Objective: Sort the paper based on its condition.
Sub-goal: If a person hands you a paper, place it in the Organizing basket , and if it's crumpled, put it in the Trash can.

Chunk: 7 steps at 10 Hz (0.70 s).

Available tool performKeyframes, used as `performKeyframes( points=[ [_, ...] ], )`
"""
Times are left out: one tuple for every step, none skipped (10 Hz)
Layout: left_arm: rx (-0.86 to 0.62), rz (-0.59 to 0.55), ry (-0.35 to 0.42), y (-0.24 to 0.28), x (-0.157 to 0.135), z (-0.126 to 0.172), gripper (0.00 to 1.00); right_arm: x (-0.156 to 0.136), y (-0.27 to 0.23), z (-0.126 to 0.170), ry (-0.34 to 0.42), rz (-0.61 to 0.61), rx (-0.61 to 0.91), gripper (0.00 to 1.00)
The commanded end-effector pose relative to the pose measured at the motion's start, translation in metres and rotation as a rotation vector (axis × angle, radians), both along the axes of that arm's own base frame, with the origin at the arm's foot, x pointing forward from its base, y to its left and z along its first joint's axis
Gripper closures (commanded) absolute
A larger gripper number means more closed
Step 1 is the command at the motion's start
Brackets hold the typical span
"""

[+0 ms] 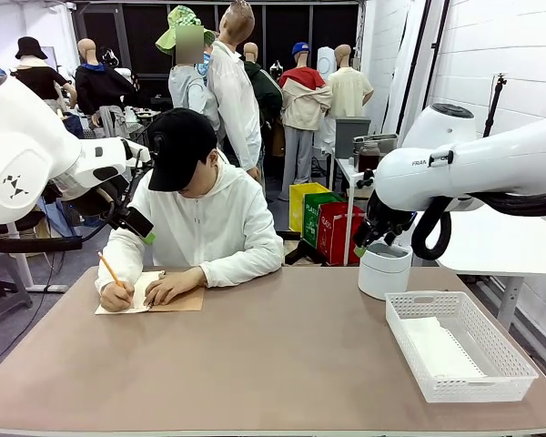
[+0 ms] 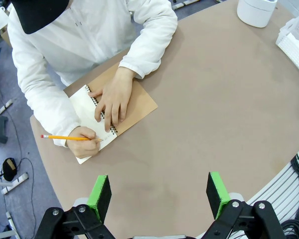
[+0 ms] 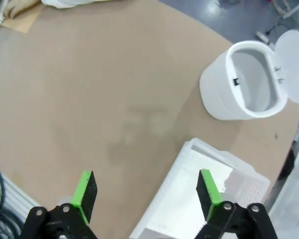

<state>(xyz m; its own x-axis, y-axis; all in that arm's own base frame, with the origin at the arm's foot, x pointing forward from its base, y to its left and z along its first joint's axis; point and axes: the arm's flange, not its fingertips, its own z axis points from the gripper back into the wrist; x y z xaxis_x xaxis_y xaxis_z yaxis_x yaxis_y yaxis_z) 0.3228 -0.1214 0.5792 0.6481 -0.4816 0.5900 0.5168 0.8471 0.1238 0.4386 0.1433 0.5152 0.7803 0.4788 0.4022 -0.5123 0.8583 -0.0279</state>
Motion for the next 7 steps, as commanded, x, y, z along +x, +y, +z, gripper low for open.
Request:
performKeyframes(
  points=[
    [-0.007,0.001,-0.002,0.001,0.0,0.0,0.0,-0.002,0.0,0.004,-0.013,-0.006,-0.016,0.0],
    [-0.007,0.001,-0.002,0.001,0.0,0.0,0.0,-0.002,0.0,0.004,-0.013,-0.006,-0.016,0.0],
    [-0.007,0.001,-0.002,0.001,0.0,0.0,0.0,-0.002,0.0,0.004,-0.013,-0.006,-0.016,0.0],
    [-0.007,0.001,-0.002,0.001,0.0,0.0,0.0,-0.002,0.0,0.004,-0.013,-0.006,-0.016,0.0],
    [-0.007,0.001,-0.002,0.001,0.0,0.0,0.0,-0.001,0.0,0.004,-0.008,0.001,-0.001,0.0],
    [-0.007,0.001,-0.002,0.001,0.0,0.0,0.0,-0.007,0.013,0.011,-0.077,0.105,0.004,0.0],
    [-0.007,0.001,-0.002,0.001,0.0,0.0,0.0,-0.014,0.02,0.02,-0.126,0.166,-0.003,0.0]
  ],
)
